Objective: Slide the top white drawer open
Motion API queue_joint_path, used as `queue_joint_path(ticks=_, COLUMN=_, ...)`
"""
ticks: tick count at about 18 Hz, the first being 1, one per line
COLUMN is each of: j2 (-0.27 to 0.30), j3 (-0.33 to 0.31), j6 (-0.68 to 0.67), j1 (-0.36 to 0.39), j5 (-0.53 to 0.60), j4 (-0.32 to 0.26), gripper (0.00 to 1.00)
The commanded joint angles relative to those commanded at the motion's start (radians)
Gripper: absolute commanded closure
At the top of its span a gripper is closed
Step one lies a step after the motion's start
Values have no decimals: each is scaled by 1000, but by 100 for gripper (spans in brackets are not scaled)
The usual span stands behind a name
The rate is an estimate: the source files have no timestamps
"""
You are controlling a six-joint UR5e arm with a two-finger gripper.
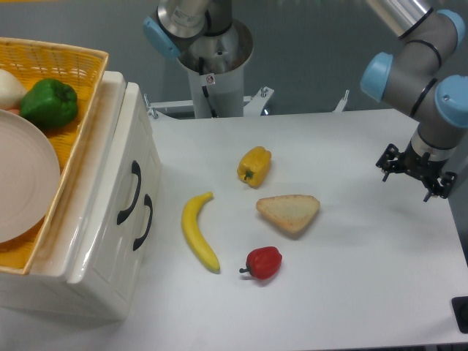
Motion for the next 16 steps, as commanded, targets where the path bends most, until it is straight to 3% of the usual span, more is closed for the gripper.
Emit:
queue_joint_path(ticks=10, j2=15, j3=-9, j6=-18, j1=-2, j5=-23, j4=9, gripper=0)
queue_joint_path(ticks=14, j2=26, j3=-31, j6=-60, j1=-3, j5=-52, j4=23, gripper=0)
queue_joint_path(ticks=16, j2=49, j3=-57, j6=-156, j1=-26, j5=-35, j4=32, gripper=0)
